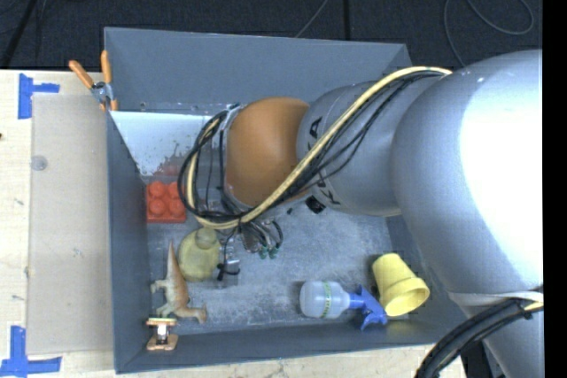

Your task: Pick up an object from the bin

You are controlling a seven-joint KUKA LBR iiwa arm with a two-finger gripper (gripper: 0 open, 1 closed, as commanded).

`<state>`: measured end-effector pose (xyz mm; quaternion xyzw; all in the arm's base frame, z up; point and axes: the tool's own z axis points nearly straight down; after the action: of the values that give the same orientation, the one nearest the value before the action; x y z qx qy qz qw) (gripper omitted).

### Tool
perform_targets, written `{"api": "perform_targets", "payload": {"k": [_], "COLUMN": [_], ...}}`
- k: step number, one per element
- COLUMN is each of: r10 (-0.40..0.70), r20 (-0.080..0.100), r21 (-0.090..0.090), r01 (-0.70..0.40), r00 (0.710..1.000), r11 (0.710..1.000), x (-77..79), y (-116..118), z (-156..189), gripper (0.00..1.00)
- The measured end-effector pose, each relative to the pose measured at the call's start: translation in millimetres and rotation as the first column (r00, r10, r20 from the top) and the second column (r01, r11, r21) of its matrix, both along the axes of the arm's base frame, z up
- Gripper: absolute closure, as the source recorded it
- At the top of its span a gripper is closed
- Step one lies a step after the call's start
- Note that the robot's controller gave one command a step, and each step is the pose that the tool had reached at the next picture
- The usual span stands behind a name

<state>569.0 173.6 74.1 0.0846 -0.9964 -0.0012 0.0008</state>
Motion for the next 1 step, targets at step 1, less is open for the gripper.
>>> {"api": "perform_targets", "payload": {"k": [1], "r10": [0.116], "r20": [-0.004], "r21": [-0.004], "r01": [-0.116], "r00": [0.993], "r11": [0.993], "x": [-9.5], "y": [5.8], "z": [-3.4], "gripper": [0.00]}}
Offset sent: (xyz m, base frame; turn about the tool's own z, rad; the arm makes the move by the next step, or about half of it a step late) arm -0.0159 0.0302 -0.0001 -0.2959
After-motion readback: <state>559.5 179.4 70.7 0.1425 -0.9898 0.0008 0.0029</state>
